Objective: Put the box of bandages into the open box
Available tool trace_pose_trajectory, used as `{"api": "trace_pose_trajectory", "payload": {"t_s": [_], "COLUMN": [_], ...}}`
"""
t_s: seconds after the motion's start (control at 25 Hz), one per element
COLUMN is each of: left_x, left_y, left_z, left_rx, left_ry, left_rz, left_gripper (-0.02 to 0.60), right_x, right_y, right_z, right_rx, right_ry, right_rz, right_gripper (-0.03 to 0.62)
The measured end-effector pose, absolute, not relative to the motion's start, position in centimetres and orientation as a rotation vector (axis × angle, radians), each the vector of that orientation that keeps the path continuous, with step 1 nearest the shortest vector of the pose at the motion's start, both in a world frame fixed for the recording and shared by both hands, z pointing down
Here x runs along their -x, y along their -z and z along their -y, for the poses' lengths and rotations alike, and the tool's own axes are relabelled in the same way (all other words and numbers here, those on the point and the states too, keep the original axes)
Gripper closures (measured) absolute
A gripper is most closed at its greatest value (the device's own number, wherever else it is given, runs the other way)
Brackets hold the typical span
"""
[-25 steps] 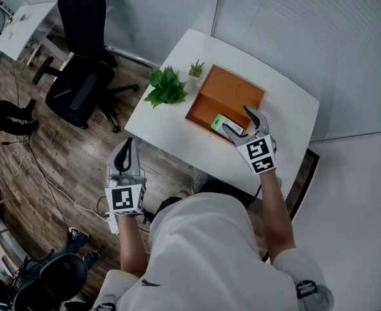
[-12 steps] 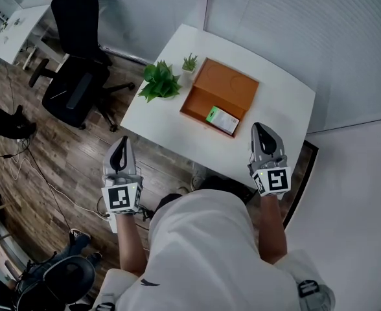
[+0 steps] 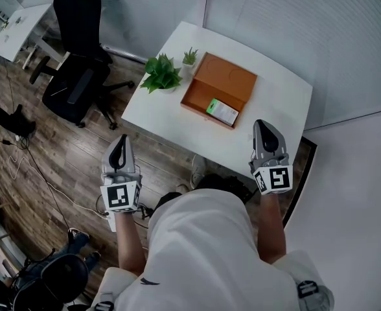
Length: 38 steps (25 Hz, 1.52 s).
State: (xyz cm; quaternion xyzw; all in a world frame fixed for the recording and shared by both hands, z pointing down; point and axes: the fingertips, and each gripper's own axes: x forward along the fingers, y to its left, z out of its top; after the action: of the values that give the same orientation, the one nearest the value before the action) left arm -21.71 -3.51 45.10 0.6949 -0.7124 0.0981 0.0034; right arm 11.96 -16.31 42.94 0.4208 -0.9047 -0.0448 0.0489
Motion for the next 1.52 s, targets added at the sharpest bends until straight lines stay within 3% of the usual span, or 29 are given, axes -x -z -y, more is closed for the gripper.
{"api": "trace_pose_trajectory", "payload": {"t_s": [0.68,1.52], "left_x": [19.6,12.2], "left_y": [-45.2,-44.9], "left_z": [-6.2,-4.5], "left_rx": [-2.202,-2.266], "left_ry": [-0.349,-0.323], "left_rz": [2.164,2.146], "left_gripper": [0.575,0.575], "right_x": [-14.5,-19.9], "right_y": [-39.8,-39.3], "right_z": [3.9,3.9], "right_rx": [-1.312,-1.262], "right_ry": [0.144,0.147], "right_rz": [2.772,2.766], "right_gripper": [0.592,0.594]}}
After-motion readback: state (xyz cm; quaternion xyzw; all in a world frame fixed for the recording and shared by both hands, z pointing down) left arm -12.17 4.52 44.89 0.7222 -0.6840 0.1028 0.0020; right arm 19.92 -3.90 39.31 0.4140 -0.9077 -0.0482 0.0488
